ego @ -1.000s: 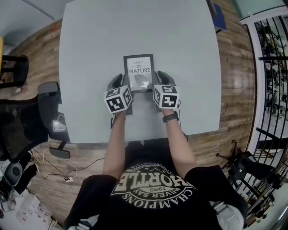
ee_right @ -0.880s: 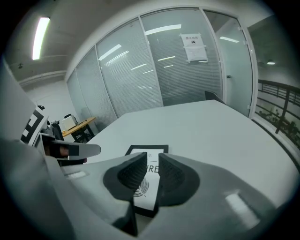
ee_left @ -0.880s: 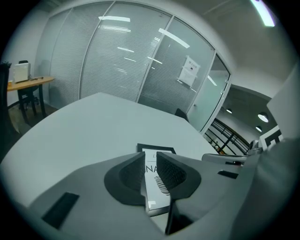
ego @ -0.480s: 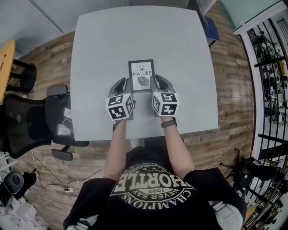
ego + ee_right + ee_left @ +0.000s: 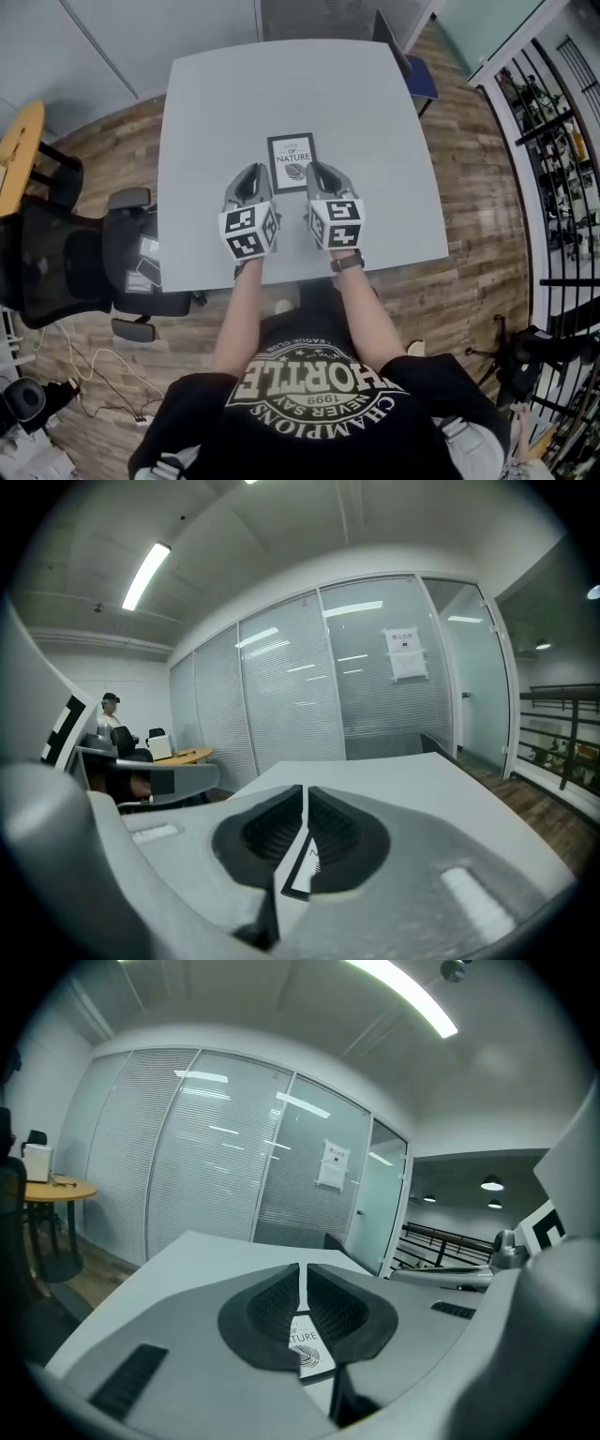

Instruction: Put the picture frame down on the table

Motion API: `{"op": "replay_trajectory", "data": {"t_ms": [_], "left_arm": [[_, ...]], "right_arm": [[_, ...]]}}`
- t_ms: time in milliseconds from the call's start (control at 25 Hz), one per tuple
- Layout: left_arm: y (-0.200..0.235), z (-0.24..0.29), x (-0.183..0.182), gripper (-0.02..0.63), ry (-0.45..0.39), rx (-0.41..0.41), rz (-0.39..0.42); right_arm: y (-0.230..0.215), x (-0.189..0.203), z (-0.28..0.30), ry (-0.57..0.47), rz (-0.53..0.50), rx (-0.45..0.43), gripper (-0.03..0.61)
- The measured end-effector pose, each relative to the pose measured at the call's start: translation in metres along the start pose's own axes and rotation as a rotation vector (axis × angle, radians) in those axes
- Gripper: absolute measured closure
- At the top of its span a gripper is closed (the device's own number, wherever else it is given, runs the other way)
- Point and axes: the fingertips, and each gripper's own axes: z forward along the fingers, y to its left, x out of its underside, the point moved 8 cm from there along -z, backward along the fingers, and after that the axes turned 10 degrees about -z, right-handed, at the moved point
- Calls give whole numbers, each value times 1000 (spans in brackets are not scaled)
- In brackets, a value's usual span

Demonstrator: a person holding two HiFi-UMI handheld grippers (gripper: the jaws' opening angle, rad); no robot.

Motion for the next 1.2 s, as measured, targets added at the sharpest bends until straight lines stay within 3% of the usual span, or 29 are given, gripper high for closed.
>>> {"op": "replay_trajectory", "data": {"t_ms": [480, 880, 1200], "left_arm": [[-38, -55, -32, 606, -150, 101, 48], [-59, -86, -34, 607, -209, 185, 77], [-65, -102, -36, 607, -217, 178, 126]], "right_arm": [[25, -45, -54, -156, -56, 19, 580], [23, -55, -96, -242, -91, 116, 580], [19, -58, -117, -258, -93, 163, 580]]}}
